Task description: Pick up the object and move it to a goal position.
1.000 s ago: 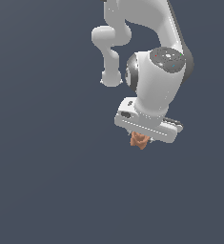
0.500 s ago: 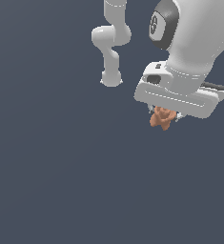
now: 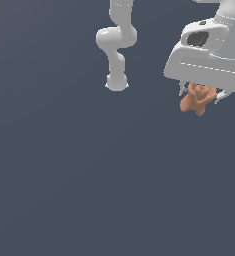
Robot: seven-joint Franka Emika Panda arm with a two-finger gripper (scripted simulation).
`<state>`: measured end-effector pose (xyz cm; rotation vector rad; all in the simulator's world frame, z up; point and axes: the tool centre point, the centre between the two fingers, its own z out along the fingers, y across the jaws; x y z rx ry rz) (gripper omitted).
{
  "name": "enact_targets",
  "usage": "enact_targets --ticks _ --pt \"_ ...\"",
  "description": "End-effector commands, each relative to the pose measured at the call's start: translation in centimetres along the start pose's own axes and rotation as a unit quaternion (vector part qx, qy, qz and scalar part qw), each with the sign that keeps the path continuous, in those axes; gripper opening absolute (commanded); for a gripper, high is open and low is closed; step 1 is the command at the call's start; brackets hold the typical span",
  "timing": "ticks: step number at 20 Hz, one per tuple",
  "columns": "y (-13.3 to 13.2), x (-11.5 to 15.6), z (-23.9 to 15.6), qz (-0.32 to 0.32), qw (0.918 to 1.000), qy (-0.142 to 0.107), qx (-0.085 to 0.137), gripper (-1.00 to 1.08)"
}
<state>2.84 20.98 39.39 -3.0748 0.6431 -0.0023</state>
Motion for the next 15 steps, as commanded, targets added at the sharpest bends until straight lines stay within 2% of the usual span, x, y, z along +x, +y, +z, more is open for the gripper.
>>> enact_targets --ticks 1,8,15 --pt "-0.6 -0.4 -1.2 0.0 1.0 -0.001 0.0 -1.0" --pt "-1.5 -0.9 -3.0 0.0 1.0 -0.001 0.0 -1.0" --pt "-1.6 -0.9 -3.1 0.0 1.0 -0.001 0.0 -1.0"
